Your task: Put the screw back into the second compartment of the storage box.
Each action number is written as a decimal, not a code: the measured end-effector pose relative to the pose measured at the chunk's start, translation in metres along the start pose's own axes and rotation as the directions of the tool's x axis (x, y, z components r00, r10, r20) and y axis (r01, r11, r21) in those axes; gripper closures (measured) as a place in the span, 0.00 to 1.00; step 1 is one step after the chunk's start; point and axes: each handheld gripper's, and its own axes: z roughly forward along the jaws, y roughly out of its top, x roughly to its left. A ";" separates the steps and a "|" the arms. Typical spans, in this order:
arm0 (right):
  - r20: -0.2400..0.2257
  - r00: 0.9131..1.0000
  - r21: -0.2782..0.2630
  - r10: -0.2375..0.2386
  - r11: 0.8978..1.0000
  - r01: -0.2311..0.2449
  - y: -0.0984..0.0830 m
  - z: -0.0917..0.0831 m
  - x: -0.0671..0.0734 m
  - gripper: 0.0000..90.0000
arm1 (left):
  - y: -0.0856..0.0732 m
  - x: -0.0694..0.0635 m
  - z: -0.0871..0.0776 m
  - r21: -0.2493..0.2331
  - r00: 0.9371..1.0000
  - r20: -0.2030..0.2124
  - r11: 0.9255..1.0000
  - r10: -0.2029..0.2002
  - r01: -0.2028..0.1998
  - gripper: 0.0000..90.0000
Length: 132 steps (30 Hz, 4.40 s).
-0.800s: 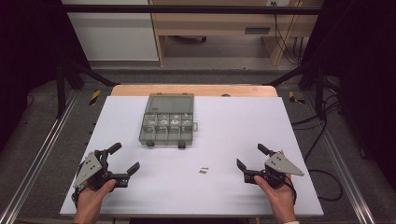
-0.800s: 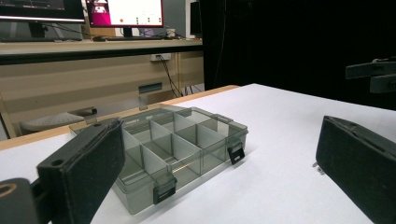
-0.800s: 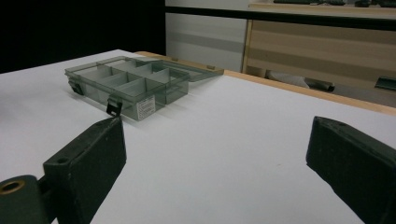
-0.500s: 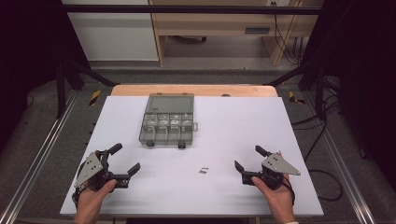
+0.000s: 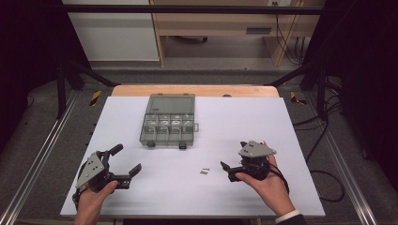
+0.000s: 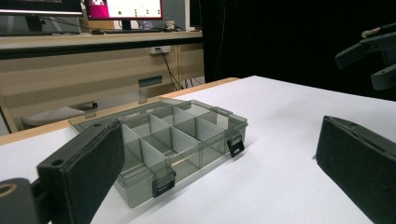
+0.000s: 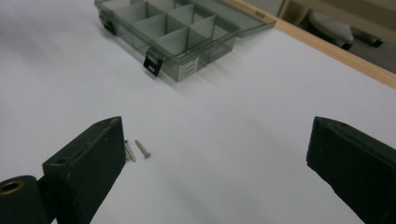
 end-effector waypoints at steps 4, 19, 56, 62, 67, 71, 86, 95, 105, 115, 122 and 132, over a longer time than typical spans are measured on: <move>-0.040 0.999 0.064 -0.019 0.998 0.021 0.011 0.011 0.002 0.07 | 0.000 0.000 0.000 0.003 1.000 0.004 1.000 0.002 -0.002 0.01; -0.095 0.993 0.266 -0.069 0.959 0.093 0.021 0.053 0.010 0.10 | -0.001 0.004 -0.002 -0.010 0.999 -0.004 0.999 -0.035 0.035 0.01; -0.270 0.952 0.433 -0.146 0.864 0.256 0.022 0.100 0.026 0.59 | -0.002 0.004 0.001 0.012 1.000 -0.004 1.000 -0.023 0.023 0.02; -0.290 0.946 0.440 -0.146 0.858 0.267 0.021 0.102 0.030 0.71 | -0.002 0.004 0.000 0.013 1.000 -0.004 1.000 -0.023 0.023 0.02; -0.300 0.943 0.444 -0.142 0.854 0.270 0.020 0.103 0.032 0.78 | -0.001 0.004 0.000 0.012 1.000 -0.005 1.000 -0.023 0.023 0.02; -0.306 0.942 0.444 -0.138 0.855 0.270 0.020 0.105 0.033 0.81 | -0.001 0.004 0.000 0.012 1.000 -0.006 1.000 -0.022 0.023 0.02; -0.310 0.948 0.464 -0.076 0.858 0.221 0.018 0.110 0.033 0.93 | -0.001 0.004 0.000 0.017 1.000 -0.002 1.000 -0.017 0.017 0.02; -0.309 0.950 0.471 -0.053 0.859 0.201 0.019 0.111 0.031 0.97 | -0.001 0.004 0.000 0.017 1.000 -0.002 1.000 -0.015 0.015 0.02; -0.276 0.961 0.400 -0.024 0.906 0.138 0.028 0.103 0.025 0.97 | 0.000 0.004 0.000 0.017 1.000 -0.002 1.000 -0.013 0.013 0.02; -0.242 0.970 0.318 -0.024 0.942 0.103 0.047 0.092 0.024 0.97 | -0.001 0.003 0.000 0.019 1.000 -0.002 1.000 -0.010 0.010 0.02; -0.209 0.977 0.270 -0.043 0.958 0.100 0.063 0.090 0.029 0.97 | -0.001 0.003 0.000 0.028 1.000 -0.005 1.000 -0.005 0.006 0.02; -0.202 0.976 0.241 -0.077 0.962 0.125 0.087 0.100 0.034 0.97 | 0.000 0.004 -0.001 0.022 1.000 -0.017 1.000 -0.007 0.007 0.02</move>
